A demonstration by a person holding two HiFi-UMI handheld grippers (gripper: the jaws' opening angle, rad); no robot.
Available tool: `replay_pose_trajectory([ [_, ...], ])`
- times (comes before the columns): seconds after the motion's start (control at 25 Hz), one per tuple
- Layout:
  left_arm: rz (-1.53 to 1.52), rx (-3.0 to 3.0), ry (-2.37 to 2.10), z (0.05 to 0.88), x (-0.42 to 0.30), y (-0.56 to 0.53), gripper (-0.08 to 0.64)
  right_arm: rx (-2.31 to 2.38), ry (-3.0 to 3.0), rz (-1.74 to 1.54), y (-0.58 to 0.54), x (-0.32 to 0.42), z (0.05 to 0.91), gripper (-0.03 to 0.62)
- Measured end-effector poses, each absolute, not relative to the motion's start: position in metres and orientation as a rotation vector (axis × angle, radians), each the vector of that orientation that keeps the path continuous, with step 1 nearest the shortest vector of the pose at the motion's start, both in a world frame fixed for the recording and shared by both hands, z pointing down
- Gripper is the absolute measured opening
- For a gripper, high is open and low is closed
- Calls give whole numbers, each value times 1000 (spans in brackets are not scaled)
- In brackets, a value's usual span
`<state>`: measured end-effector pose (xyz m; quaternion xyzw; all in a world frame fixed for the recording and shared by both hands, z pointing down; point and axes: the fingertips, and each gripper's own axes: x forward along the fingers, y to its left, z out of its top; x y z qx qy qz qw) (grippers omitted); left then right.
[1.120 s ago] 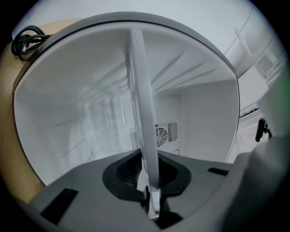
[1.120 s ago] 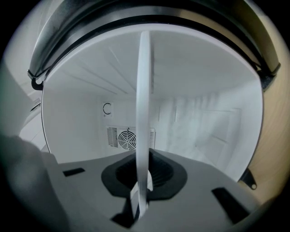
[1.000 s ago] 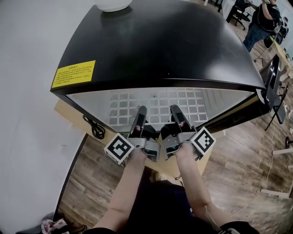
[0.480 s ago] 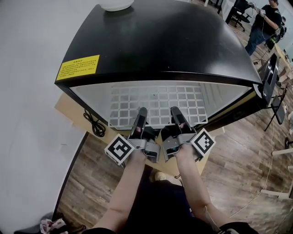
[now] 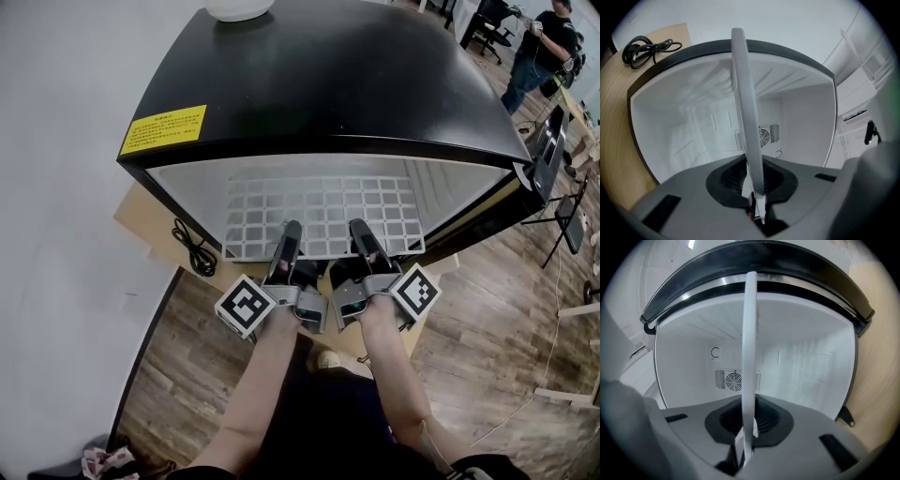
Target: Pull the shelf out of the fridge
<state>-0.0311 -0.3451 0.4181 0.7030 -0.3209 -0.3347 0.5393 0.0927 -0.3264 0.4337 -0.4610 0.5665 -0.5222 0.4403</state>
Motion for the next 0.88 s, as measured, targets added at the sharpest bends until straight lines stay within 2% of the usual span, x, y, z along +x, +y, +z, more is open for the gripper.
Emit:
replay_pose_trajectory([
  [0.88, -780, 1660, -775, 417, -31, -344, 41, -1154, 1387, -1319, -326, 92, 433, 11],
])
